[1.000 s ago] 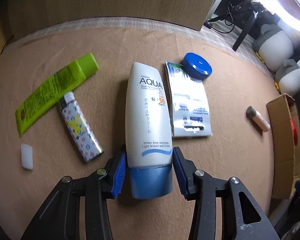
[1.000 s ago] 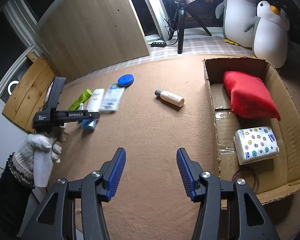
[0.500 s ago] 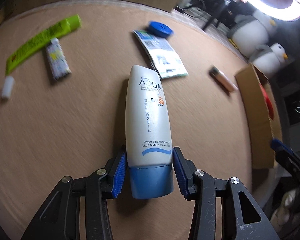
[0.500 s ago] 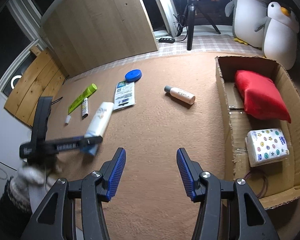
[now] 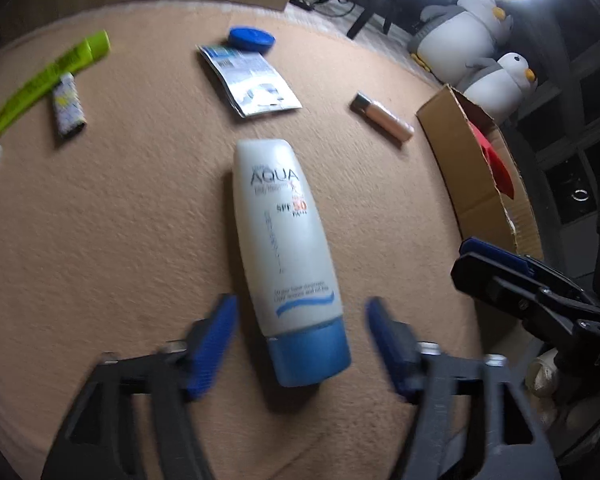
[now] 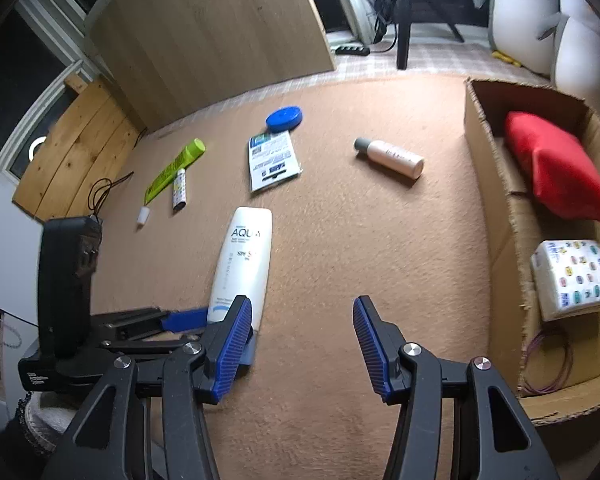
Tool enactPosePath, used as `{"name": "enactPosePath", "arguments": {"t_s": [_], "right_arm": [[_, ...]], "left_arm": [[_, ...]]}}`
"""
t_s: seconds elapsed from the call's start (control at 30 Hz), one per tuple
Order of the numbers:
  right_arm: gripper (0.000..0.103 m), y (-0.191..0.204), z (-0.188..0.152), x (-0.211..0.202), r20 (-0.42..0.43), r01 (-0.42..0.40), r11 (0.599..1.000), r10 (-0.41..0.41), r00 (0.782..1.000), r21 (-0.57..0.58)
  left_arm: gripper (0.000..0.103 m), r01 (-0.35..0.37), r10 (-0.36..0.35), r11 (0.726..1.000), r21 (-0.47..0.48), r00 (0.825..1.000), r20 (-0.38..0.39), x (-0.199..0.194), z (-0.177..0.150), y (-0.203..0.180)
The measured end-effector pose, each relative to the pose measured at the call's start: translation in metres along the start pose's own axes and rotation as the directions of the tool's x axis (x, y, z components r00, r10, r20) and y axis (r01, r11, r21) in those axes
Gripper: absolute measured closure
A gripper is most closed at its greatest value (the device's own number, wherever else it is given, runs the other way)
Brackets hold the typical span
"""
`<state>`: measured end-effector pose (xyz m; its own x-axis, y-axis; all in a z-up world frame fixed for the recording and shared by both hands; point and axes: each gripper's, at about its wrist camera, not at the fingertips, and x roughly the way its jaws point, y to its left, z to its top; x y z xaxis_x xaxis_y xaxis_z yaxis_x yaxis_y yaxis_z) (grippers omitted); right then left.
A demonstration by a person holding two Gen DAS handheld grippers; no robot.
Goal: Organize objects
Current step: 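Close the right gripper on the sunscreen tube while the left gripper opens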
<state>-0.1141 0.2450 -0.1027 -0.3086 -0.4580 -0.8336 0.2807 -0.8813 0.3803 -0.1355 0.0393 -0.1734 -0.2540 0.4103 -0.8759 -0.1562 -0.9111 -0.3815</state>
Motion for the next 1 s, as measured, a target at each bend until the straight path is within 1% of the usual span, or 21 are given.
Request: {"name": "enactPosePath", "arguments": {"t_s": [0.1,0.17,0.2,0.43,0.53,0.63,0.8,0.87,0.9,1.0], "right_arm": [[0.045,0.002,0.001,0.009,-0.032,-0.035,0.999,0.035,0.999,0.001],[0.045,0.004,0.004,0.019,-0.064,-0.061,0.998,0.061,0.996,0.01],[0.045,0.005,0.005,0.024,-0.08,-0.069,0.997,0.07,0.994,0.015],[0.044,0.018,0.016,0.056,-0.164,-0.138,0.99,0.143,0.976,0.041],[0.044,0.024,0.018,0.067,-0.2,-0.152,0.988,0.157,0.967,0.039],[0.044,0.029,0.018,0.074,-0.219,-0.17,0.985,0.175,0.96,0.04],[0.045,0.033,0.017,0.081,-0.242,-0.189,0.981,0.195,0.95,0.048],[0.051,0.035,0.016,0.082,-0.237,-0.197,0.979,0.203,0.95,0.049],[0.053,0.036,0.016,0.083,-0.243,-0.201,0.978,0.207,0.948,0.05],[0.057,0.035,0.016,0.083,-0.238,-0.191,0.98,0.197,0.951,0.048]], "left_arm": [[0.024,-0.018,0.018,0.998,0.067,1.0,0.004,-0.004,0.004,0.0],[0.024,-0.034,0.034,0.993,0.114,0.999,0.002,-0.005,0.005,-0.002],[0.024,-0.026,0.027,0.992,0.123,1.0,-0.003,-0.006,0.005,-0.001],[0.025,0.046,-0.042,0.993,0.111,0.998,-0.039,0.002,0.007,0.004],[0.026,0.071,-0.066,0.993,0.098,0.996,-0.052,0.007,0.006,0.005],[0.033,0.11,-0.106,0.992,0.065,0.992,-0.065,0.01,0.006,0.008],[0.049,0.126,-0.123,0.991,0.053,0.99,-0.067,0.011,0.005,0.009],[0.051,0.127,-0.124,0.991,0.049,0.99,-0.068,0.012,0.005,0.01],[0.052,0.128,-0.124,0.991,0.05,0.99,-0.069,0.012,0.005,0.009],[0.053,0.127,-0.124,0.991,0.047,0.99,-0.068,0.011,0.005,0.009]]}}
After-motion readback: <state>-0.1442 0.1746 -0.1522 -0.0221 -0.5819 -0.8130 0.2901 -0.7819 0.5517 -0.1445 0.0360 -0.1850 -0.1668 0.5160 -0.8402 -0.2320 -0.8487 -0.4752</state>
